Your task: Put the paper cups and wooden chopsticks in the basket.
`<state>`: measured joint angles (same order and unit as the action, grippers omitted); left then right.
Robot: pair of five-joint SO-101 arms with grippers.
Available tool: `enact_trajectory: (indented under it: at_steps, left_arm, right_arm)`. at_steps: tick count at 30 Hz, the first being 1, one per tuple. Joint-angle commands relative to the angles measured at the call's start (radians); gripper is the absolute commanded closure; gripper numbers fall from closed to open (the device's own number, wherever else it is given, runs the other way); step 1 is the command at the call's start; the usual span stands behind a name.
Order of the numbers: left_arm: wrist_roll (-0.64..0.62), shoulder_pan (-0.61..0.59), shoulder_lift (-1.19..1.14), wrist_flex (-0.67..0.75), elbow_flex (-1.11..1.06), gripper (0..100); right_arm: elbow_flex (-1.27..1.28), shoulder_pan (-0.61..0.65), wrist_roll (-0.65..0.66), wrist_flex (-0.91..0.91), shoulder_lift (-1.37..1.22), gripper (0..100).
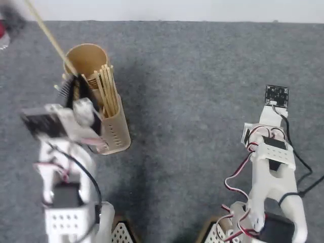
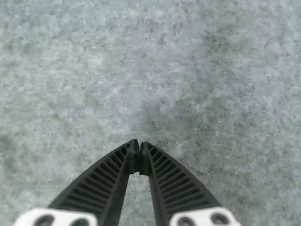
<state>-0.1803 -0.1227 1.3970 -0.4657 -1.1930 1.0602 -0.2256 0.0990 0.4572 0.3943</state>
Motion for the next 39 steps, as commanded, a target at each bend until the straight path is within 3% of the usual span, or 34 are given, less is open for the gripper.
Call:
enact_trajectory:
  at_steps: [1, 4, 9, 25, 30, 39]
  left_arm:
    - [0.095, 0.118, 0.325, 0.048, -0.236, 99]
    - [0.132, 0.133, 0.440, 0.084, -0.341, 99]
    - [0.140, 0.084, 0.402, 0.242, -0.437, 99]
    - [0.140, 0.080, 0.404, 0.203, -0.437, 97]
    - [0.138, 0.071, 0.404, 0.068, -0.369, 87]
    - [0.124, 0.046, 0.404, 0.055, -0.343, 87]
  right_arm:
    - [-0.048, -0.007, -0.012, -0.018, 0.013, 98.1]
    - [-0.048, -0.007, -0.012, -0.018, 0.012, 98.2]
    - [-0.048, -0.007, -0.012, -0.018, 0.008, 98.2]
    - [-0.048, -0.005, -0.012, -0.019, 0.007, 98.1]
    - [-0.048, -0.005, -0.012, -0.019, 0.007, 98.1]
    - [-0.048, 0.013, -0.012, -0.019, 0.007, 98.0]
